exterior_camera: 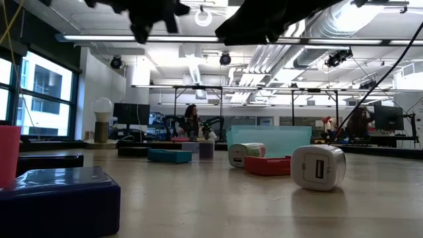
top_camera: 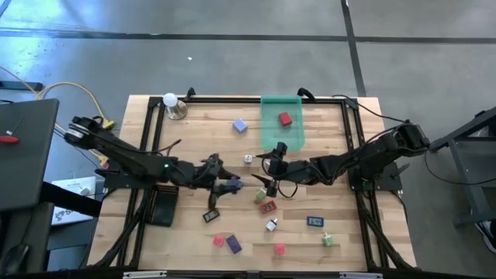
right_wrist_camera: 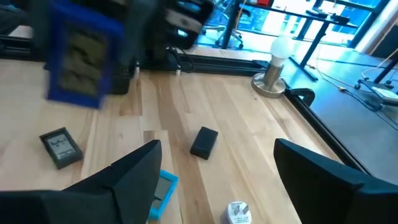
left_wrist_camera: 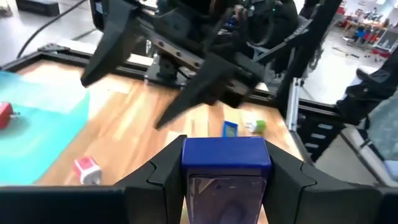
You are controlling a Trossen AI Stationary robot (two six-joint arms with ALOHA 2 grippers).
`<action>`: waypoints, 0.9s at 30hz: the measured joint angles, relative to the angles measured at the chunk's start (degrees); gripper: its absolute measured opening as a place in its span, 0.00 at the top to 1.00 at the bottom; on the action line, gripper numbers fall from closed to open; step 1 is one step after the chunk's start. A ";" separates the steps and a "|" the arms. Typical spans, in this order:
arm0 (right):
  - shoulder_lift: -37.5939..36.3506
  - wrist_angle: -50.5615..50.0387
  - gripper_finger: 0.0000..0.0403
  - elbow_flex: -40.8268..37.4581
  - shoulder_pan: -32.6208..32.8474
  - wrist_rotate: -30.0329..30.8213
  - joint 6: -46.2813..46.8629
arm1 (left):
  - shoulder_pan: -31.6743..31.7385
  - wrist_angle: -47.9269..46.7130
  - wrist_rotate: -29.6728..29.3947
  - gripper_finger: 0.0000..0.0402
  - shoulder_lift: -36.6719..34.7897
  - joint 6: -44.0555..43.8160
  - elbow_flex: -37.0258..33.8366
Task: Pick & Place Office items
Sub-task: Put the top blue digital timer into the black bin
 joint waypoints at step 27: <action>0.00 -1.47 0.26 0.00 -0.02 -0.10 0.63 | -22.14 -65.82 -18.05 0.64 -14.45 -48.79 14.14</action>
